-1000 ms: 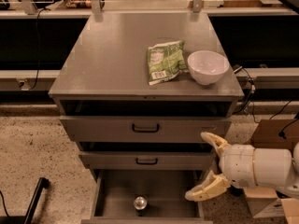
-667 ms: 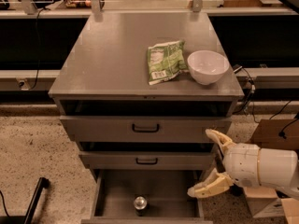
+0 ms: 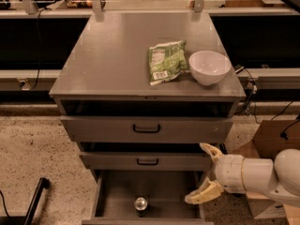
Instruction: Pick green can from bottom drawer and place on counter
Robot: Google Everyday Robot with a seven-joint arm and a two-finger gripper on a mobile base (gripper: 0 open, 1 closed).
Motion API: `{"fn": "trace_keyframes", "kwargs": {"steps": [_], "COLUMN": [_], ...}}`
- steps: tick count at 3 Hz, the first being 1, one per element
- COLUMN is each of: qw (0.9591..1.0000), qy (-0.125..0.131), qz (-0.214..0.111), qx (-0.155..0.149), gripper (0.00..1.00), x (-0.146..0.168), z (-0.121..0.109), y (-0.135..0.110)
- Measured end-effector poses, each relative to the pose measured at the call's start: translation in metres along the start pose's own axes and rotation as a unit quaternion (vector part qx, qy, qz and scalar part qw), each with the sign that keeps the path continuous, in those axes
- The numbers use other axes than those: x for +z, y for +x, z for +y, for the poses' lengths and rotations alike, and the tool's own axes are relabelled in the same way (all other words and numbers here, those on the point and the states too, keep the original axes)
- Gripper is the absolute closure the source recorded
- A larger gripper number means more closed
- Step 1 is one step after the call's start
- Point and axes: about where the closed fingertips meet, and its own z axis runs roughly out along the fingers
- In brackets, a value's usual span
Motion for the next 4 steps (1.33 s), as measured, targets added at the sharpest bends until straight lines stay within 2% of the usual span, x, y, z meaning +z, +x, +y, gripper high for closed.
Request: {"fn": "trace_keyframes", "kwargs": {"steps": [1,2,3,4], "qw": [0.9981,0.9959,0.9975,0.9978], "qy": [-0.002,-0.010,-0.005,0.004], "qz": [-0.038,-0.048,-0.039,-0.030], "qx": [-0.049,-0.076,-0.059,-0.058], "gripper": [0.00,0.00,0.00,0.00], "x": [0.007,0.015,0.023,0.066], "z": [-0.009,-0.006,-0.013,-0.023], "y": [0.042,0.049,0.059,0.098]}}
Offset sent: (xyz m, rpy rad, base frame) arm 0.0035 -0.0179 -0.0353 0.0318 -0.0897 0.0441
